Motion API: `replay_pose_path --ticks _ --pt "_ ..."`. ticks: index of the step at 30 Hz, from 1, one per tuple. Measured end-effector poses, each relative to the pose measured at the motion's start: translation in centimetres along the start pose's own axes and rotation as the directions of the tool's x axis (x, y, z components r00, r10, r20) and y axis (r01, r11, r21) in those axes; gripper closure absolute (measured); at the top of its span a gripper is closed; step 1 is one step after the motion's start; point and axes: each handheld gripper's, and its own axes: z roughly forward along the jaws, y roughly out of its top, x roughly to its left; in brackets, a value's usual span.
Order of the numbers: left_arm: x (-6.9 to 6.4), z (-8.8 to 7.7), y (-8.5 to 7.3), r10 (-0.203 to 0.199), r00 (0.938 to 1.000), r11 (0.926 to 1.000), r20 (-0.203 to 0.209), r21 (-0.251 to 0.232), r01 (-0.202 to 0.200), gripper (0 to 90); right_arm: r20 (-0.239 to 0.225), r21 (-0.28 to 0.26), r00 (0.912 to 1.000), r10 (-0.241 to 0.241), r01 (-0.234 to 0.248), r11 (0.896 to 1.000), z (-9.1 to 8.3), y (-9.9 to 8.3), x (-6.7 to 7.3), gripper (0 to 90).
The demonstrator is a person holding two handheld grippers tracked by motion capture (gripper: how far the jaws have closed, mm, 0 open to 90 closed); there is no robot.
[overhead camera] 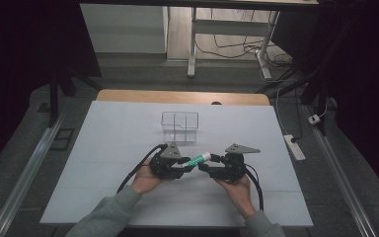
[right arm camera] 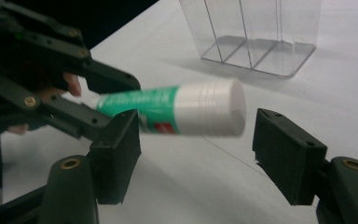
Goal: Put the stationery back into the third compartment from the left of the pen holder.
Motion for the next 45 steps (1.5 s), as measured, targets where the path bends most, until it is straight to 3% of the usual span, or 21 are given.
replay_pose_path --ticks 11,15,21,26,37,45 --pt "-0.3 1.0 -0.2 0.023 0.9996 0.9991 -0.019 0.036 -0.022 64.8 -0.013 -0.052 0.9976 0.069 -0.069 0.996 -0.3 0.4 -0.2 42.5" --pt "-0.3 1.3 -0.2 0.028 0.9994 0.9982 -0.02 0.053 -0.027 64.9 -0.011 -0.066 0.9979 0.064 -0.065 0.996 -0.5 0.6 -0.1 47.3" --pt "-0.4 1.8 -0.3 0.032 0.9994 0.9964 -0.012 0.079 -0.031 64.9 -0.061 -0.113 0.9969 0.049 -0.056 0.992 -1.1 0.8 0.1 56.7" --pt "-0.6 2.0 -0.3 0.033 0.9994 0.9964 -0.014 0.079 -0.031 64.9 -0.097 -0.123 0.9945 0.041 -0.053 0.991 -1.1 0.9 0.1 58.2" --pt "-0.7 2.1 -0.3 0.038 0.9991 0.9959 -0.017 0.083 -0.037 64.9 -0.073 -0.098 0.9973 -0.001 -0.006 0.995 -0.8 0.9 0.5 56.1" --pt "-0.9 2.2 -0.2 0.042 0.9988 0.9958 -0.024 0.082 -0.04 64.9 -0.08 -0.084 0.9968 0.003 -0.01 0.996 -0.5 0.8 0.4 55.3"
